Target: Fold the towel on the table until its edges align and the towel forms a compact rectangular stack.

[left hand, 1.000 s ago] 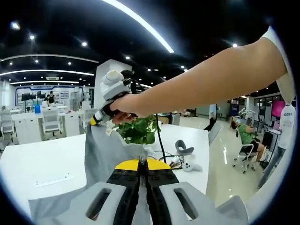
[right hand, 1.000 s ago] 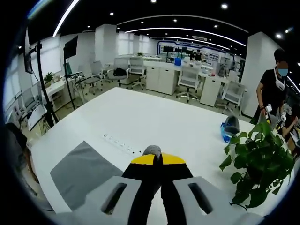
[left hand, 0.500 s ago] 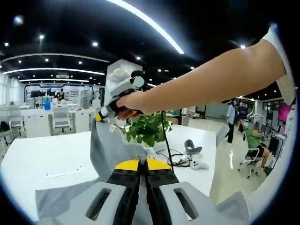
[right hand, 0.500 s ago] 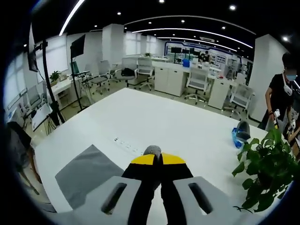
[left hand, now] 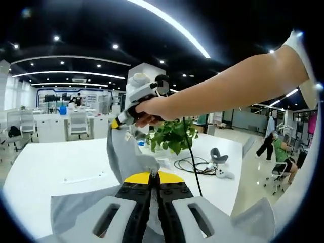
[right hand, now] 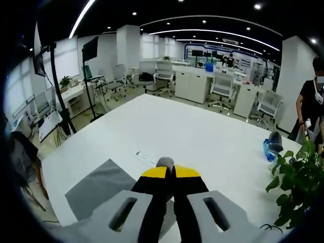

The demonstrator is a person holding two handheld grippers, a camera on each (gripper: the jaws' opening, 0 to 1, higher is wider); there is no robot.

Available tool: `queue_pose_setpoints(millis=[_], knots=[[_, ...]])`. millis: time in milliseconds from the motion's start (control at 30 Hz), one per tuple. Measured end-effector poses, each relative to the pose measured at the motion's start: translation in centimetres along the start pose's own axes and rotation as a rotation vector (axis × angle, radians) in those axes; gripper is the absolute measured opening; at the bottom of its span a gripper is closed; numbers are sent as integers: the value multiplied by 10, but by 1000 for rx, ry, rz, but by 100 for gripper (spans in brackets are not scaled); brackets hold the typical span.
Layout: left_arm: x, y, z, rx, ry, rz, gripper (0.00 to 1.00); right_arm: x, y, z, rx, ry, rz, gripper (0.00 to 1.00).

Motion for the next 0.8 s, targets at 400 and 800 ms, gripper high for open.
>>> queue_pose_setpoints(millis=[400,800], knots=[[-15,-21,22,-25,52,48,3,-38,-4,-30,-10,63,21,0],[-32,-45,46,-52,115,80,3,-80,-1,-53,-13,125,72,0]])
Point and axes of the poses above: the point that each gripper's makers call its tool centre point, and the gripper's own axes: z roughly backward along the fingers, x roughly to its right, y roughly out of its top, the point moved 7 cm from there along z, roughly backward along the fingers, and after that the axes turned 2 degrees about -z, right-handed, at the moved point
